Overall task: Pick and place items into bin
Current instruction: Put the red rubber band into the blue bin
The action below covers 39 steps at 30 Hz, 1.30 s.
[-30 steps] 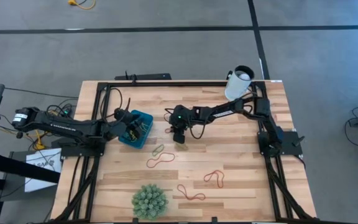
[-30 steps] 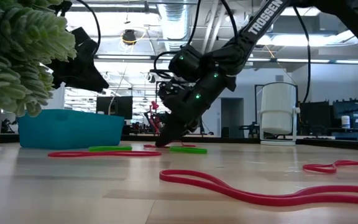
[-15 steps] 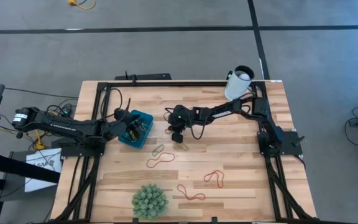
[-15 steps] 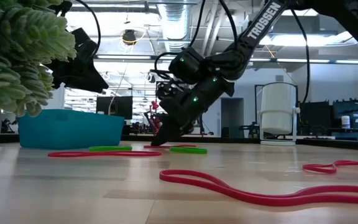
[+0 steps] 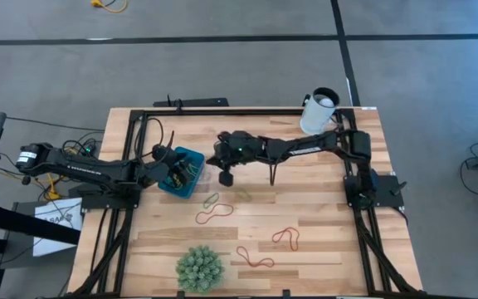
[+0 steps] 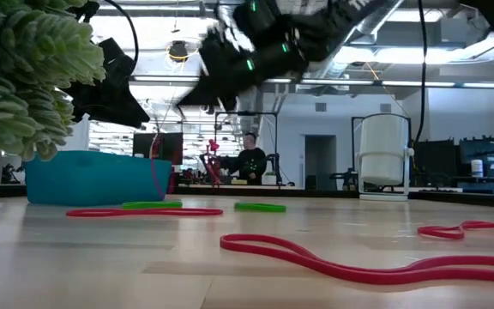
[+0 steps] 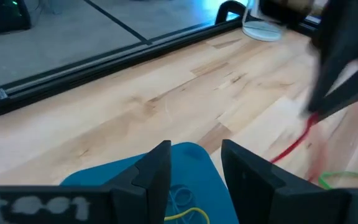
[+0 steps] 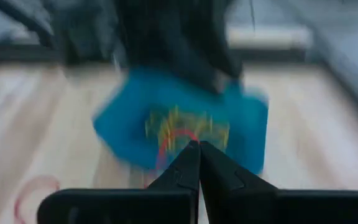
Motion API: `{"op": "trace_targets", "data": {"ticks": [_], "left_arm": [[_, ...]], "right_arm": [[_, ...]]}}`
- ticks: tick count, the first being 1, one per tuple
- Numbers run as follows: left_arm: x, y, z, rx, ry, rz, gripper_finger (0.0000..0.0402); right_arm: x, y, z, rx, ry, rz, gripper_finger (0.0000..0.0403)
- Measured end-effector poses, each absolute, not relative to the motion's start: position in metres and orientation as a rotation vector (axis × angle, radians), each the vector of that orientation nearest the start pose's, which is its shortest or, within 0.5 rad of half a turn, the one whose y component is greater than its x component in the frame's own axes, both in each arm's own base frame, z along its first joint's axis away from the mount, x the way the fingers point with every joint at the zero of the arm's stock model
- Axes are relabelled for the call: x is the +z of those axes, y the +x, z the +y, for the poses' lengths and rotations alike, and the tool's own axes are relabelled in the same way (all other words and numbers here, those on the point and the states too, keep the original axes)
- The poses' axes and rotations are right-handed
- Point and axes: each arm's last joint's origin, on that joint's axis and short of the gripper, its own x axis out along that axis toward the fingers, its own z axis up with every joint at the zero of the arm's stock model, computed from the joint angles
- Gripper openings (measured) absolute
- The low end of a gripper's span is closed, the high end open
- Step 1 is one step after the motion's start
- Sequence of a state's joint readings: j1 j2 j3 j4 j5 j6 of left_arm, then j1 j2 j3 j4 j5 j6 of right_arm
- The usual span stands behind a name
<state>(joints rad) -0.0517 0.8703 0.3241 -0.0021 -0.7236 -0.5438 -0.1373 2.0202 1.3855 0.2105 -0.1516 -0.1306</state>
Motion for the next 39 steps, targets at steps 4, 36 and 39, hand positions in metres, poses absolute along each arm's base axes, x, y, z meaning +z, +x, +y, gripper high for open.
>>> {"op": "trace_targets", "data": {"ticks": [4,36,39], "left_arm": [[0.184,0.166,0.012,0.845,-0.287,0.29,0.013],[0.259,0.129,0.048,1.152,-0.13,0.017,0.0105],[0.257,0.128,0.05,1.179,-0.096,0.051,0.0105]], "right_arm": [[0.241,0.465,-0.049,0.066,-0.131,0.299,0.0],[0.223,0.495,-0.094,-0.055,-0.045,0.142,0.0],[0.213,0.512,-0.096,-0.05,-0.022,0.187,0.0]]}}
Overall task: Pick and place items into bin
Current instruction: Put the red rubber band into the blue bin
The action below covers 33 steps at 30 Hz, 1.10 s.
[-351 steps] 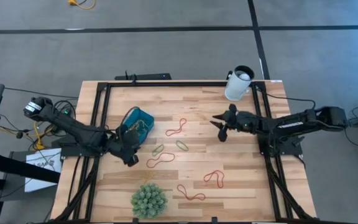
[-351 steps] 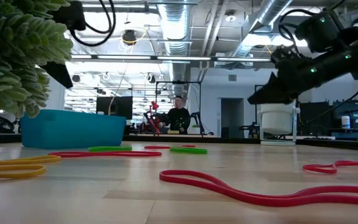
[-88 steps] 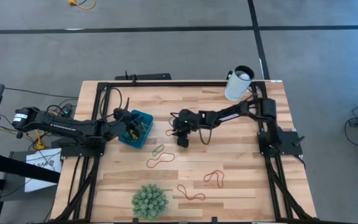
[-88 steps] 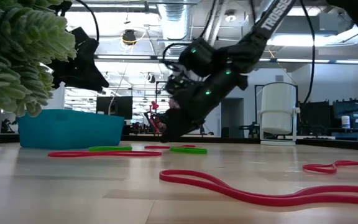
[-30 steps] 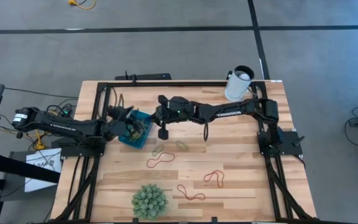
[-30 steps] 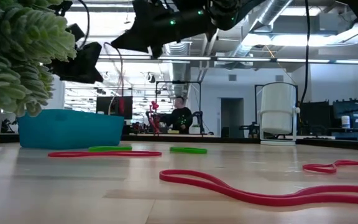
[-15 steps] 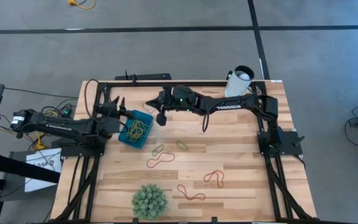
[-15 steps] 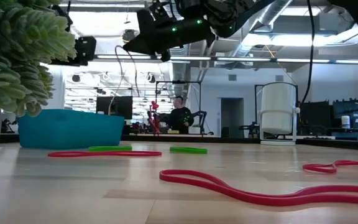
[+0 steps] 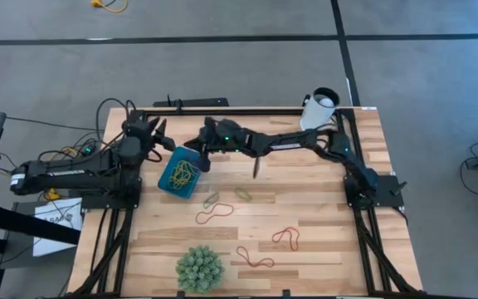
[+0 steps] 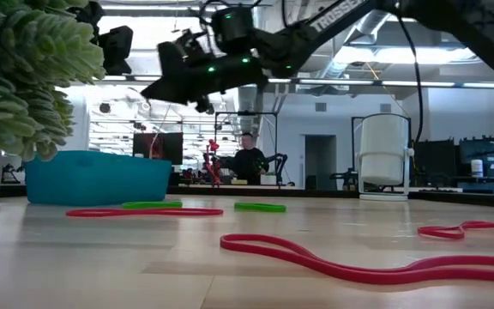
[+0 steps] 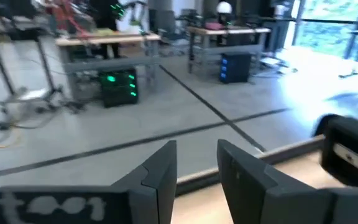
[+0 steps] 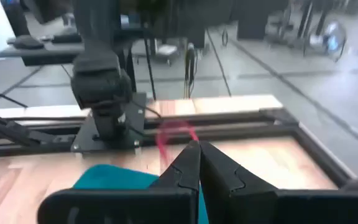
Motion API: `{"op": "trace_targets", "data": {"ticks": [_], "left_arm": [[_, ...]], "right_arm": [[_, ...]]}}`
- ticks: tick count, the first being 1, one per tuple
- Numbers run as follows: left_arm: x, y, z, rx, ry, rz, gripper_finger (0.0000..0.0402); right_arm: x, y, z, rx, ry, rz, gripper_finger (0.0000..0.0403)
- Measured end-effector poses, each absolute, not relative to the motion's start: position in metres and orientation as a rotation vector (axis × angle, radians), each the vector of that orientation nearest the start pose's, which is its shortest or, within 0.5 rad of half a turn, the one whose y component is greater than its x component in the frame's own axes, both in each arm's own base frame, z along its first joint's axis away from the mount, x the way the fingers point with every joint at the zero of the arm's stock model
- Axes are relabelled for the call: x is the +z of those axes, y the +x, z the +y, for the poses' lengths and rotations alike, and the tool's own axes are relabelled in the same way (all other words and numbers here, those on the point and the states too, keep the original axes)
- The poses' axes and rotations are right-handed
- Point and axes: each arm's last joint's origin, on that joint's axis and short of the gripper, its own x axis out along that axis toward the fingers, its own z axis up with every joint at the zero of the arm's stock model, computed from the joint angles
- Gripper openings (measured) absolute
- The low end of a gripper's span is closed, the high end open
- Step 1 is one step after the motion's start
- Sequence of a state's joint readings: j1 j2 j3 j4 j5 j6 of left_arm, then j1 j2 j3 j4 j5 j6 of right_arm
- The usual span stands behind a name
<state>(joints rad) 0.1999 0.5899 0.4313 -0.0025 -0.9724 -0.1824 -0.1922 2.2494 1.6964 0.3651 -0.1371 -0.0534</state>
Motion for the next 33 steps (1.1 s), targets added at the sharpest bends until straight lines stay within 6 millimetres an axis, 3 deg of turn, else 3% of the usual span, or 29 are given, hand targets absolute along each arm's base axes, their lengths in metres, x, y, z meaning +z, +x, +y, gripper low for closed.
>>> {"op": "trace_targets", "data": {"ticks": [7,11,17,28,33], "left_arm": [[0.253,0.123,0.053,1.293,-0.051,0.104,0.0105],[0.249,0.122,0.053,1.284,-0.045,0.145,0.0105],[0.244,0.121,0.053,1.296,-0.062,0.173,0.0105],[0.24,0.12,0.052,1.271,-0.11,0.18,0.0105],[0.235,0.121,0.051,1.183,-0.161,0.218,0.0105]], "right_arm": [[0.181,0.537,-0.1,-0.046,0.004,0.335,0.0],[0.173,0.544,-0.099,-0.043,0.013,0.343,0.0],[0.156,0.544,-0.097,-0.029,0.009,0.49,0.0022],[0.184,0.546,-0.102,-0.025,-0.033,0.531,0.0107],[0.239,0.531,-0.101,0.007,-0.098,0.617,0.0117]]}}
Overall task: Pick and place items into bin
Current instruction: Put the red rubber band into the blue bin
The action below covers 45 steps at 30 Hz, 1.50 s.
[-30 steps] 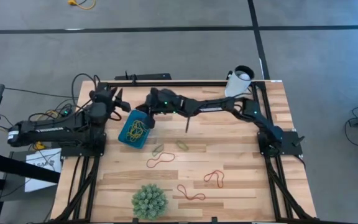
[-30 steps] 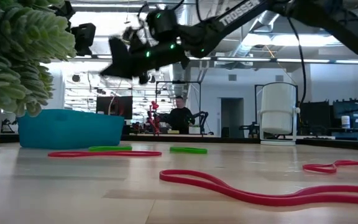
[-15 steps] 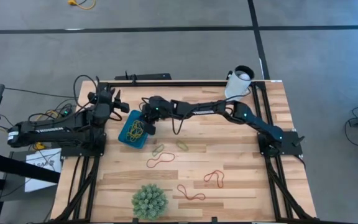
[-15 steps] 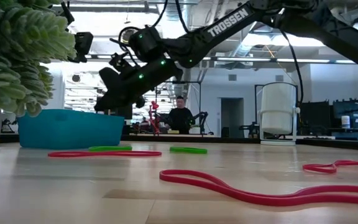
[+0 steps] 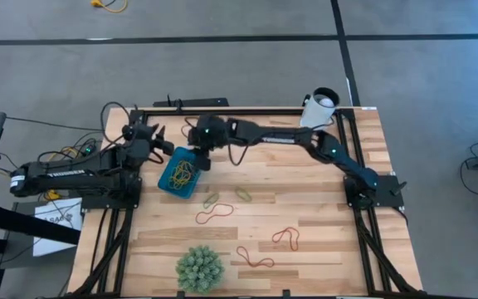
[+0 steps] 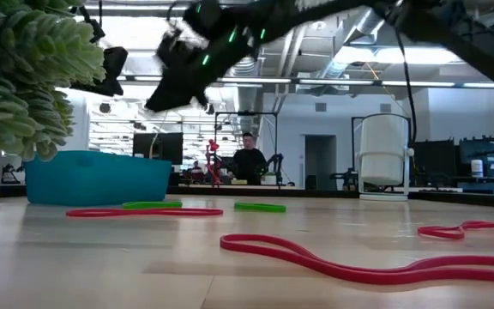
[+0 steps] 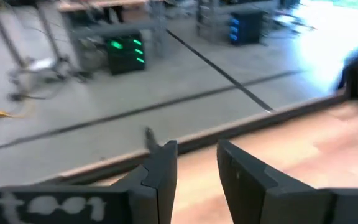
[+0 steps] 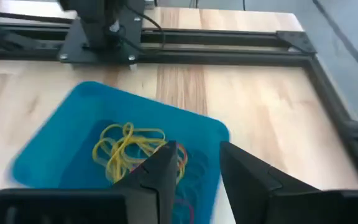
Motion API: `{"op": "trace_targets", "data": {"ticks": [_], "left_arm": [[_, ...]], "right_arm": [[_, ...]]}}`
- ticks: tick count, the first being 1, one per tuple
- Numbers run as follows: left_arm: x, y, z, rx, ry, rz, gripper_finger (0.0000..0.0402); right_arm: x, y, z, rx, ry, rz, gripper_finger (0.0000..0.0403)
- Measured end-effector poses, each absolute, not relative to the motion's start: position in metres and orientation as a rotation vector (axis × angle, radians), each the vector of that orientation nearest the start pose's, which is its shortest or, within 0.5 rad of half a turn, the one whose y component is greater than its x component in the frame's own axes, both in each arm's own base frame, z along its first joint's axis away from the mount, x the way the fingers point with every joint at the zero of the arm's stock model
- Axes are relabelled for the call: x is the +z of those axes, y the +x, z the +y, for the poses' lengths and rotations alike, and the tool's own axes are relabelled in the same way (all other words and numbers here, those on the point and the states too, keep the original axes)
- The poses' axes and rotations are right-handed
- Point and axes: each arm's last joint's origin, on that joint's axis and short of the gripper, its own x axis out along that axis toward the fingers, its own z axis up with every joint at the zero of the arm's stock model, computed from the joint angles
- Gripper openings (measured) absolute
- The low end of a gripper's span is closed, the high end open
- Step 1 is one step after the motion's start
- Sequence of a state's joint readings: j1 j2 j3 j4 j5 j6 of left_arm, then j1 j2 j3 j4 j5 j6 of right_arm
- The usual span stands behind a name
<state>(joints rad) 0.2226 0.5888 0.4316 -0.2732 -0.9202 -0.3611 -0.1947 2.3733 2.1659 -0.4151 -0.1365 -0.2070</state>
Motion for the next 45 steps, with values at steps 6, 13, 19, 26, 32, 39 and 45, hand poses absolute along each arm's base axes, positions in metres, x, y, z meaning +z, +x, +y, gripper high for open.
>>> {"op": "trace_targets", "data": {"ticks": [6,13,19,26,32,39,45], "left_arm": [[0.233,0.13,0.044,0.811,-0.259,0.291,0.0105],[0.238,0.152,0.029,0.314,-0.337,0.273,0.0105],[0.237,0.196,0.008,0.044,-0.173,0.171,0.0105],[0.2,0.254,-0.006,-0.033,-0.151,0.453,0.0105],[0.188,0.301,-0.02,-0.199,-0.069,0.698,0.0105],[0.168,0.33,-0.034,-0.275,0.007,0.949,0.0105],[0.143,0.34,-0.039,-0.28,0.03,1.034,0.0105]], "right_arm": [[0.321,0.485,-0.087,0.05,-0.178,0.661,0.0119],[0.418,0.408,-0.076,0.054,-0.259,0.591,0.0119],[0.437,0.358,-0.087,0.101,-0.177,0.644,0.0118],[0.376,0.335,-0.097,0.188,0.016,0.798,0.0118],[0.311,0.313,-0.08,0.164,0.153,0.875,0.0118],[0.275,0.294,-0.056,0.09,0.231,0.749,0.0118],[0.264,0.283,-0.038,0.037,0.211,0.67,0.0118]]}}
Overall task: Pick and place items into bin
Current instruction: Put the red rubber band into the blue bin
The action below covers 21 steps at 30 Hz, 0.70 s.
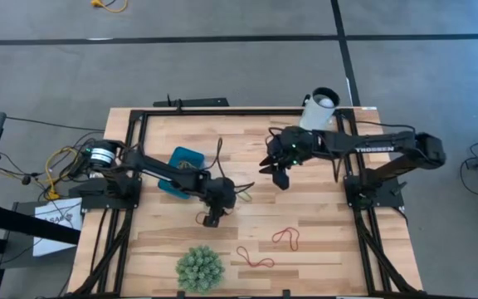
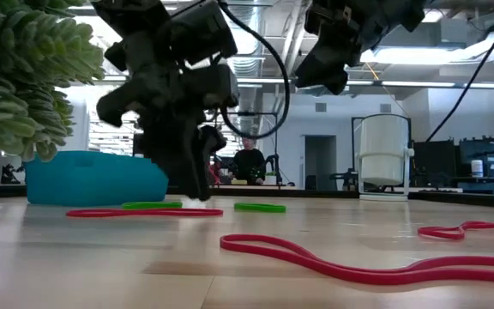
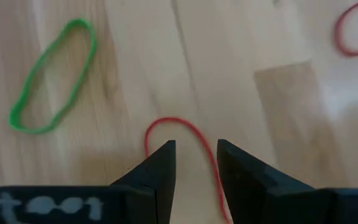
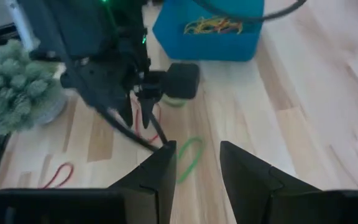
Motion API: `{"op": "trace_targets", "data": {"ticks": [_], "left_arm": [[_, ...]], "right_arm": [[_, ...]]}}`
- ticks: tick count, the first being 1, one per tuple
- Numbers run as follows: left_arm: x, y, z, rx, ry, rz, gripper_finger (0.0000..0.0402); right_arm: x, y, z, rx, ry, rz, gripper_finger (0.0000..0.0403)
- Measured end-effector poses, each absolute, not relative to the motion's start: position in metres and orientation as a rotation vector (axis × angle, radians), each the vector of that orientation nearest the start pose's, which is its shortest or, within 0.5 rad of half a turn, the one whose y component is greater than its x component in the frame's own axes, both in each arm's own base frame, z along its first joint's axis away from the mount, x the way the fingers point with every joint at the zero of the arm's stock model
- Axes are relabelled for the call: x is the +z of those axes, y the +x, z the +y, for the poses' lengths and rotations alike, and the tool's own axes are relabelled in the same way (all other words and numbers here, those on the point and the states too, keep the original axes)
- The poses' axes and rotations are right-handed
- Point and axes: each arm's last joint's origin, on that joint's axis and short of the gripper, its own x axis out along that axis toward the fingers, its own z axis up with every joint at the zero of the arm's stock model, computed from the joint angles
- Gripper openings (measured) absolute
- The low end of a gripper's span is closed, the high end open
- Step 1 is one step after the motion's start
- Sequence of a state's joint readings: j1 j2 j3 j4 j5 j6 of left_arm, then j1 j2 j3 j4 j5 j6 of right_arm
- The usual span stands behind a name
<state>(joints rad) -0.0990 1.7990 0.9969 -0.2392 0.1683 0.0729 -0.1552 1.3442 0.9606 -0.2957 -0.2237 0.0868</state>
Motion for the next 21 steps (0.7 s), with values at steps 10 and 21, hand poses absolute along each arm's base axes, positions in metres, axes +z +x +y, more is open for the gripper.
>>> {"op": "trace_targets", "data": {"ticks": [10,21], "left_arm": [[0.139,0.34,-0.029,-0.197,0.105,1.053,0.0105],[0.122,0.339,-0.028,-0.172,0.097,1.096,0.0105]], "right_arm": [[0.254,0.281,-0.016,-0.041,0.213,0.708,0.0118],[0.259,0.286,-0.007,-0.079,0.169,0.638,0.0118]]}}
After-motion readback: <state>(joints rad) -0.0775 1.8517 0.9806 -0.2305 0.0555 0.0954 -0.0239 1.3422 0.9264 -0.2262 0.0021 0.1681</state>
